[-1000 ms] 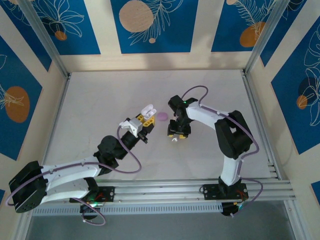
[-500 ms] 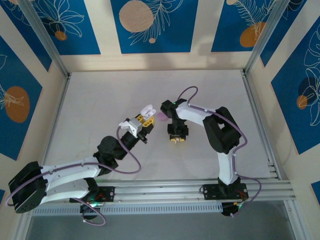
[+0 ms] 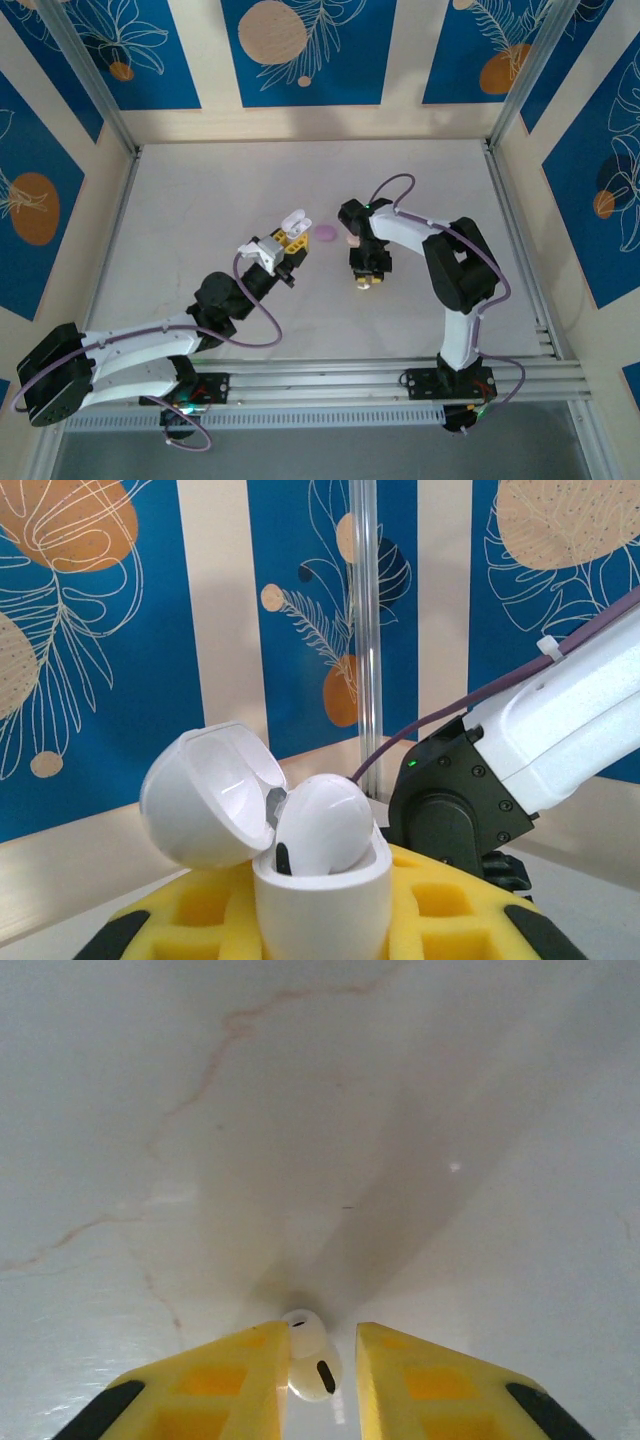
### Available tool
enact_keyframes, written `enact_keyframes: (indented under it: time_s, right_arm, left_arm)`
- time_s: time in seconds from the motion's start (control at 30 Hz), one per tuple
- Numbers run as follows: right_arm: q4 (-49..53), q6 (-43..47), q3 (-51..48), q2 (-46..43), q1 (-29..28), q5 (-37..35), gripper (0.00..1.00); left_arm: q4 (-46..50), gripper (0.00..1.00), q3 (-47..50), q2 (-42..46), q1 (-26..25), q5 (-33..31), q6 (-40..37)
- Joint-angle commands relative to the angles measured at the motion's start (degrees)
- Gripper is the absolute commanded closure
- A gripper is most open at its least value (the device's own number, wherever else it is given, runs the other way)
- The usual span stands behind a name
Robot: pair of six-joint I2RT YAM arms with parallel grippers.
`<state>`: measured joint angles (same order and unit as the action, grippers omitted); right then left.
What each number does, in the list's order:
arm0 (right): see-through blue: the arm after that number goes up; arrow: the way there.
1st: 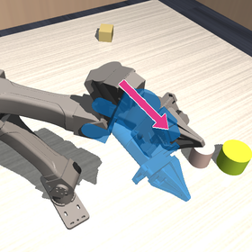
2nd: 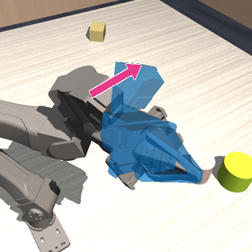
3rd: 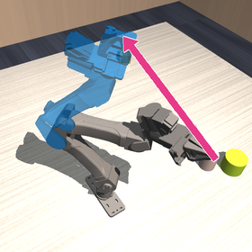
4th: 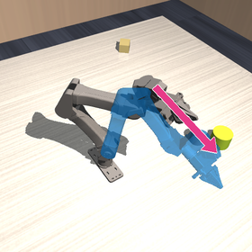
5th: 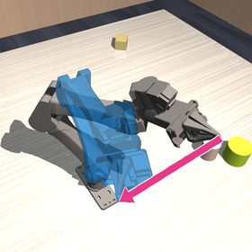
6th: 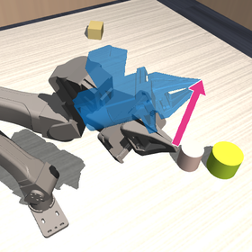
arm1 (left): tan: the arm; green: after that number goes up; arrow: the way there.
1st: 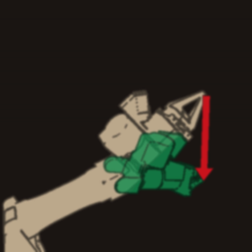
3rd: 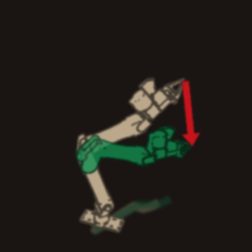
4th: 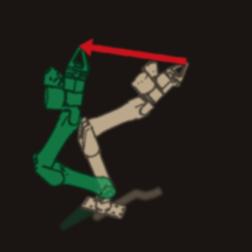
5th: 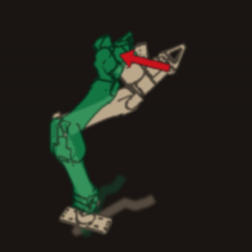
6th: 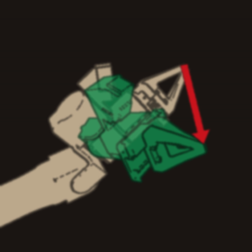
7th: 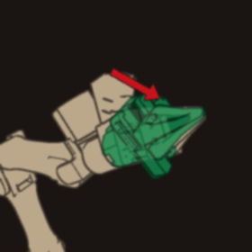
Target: Insert the wireless bluetooth earbuds into the charging case
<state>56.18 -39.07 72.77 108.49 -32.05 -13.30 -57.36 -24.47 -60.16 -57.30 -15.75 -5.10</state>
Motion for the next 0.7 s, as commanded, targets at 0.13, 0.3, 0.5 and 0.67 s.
enact_keyframes:
  time_s: [0.13, 0.3, 0.5, 0.67]
  right_arm:
    - [-1.9, -1.3, -3.2, -6.3, 1.1, 3.5, 0.62]
    - [-4.5, -3.3, -5.7, -6.8, 2.4, 6.5, 0.58]
    - [-5.9, -2.3, -5.9, -4.3, 2.9, 7.3, 0.58]
    - [-6.9, -1.5, -5.3, -3.1, 2.7, 8.9, 0.60]
  left_arm:
    - [-1.5, 0.90, -0.5, -0.7, -0.4, -0.3, -0.6]
    - [-1.6, 0.90, -0.6, -0.9, -0.4, -0.2, -0.5]
    - [-1.2, 0.90, -0.6, -0.8, -0.4, -0.3, -0.5]
    - [-1.2, 0.90, -0.8, -0.9, -0.3, -0.3, -0.4]
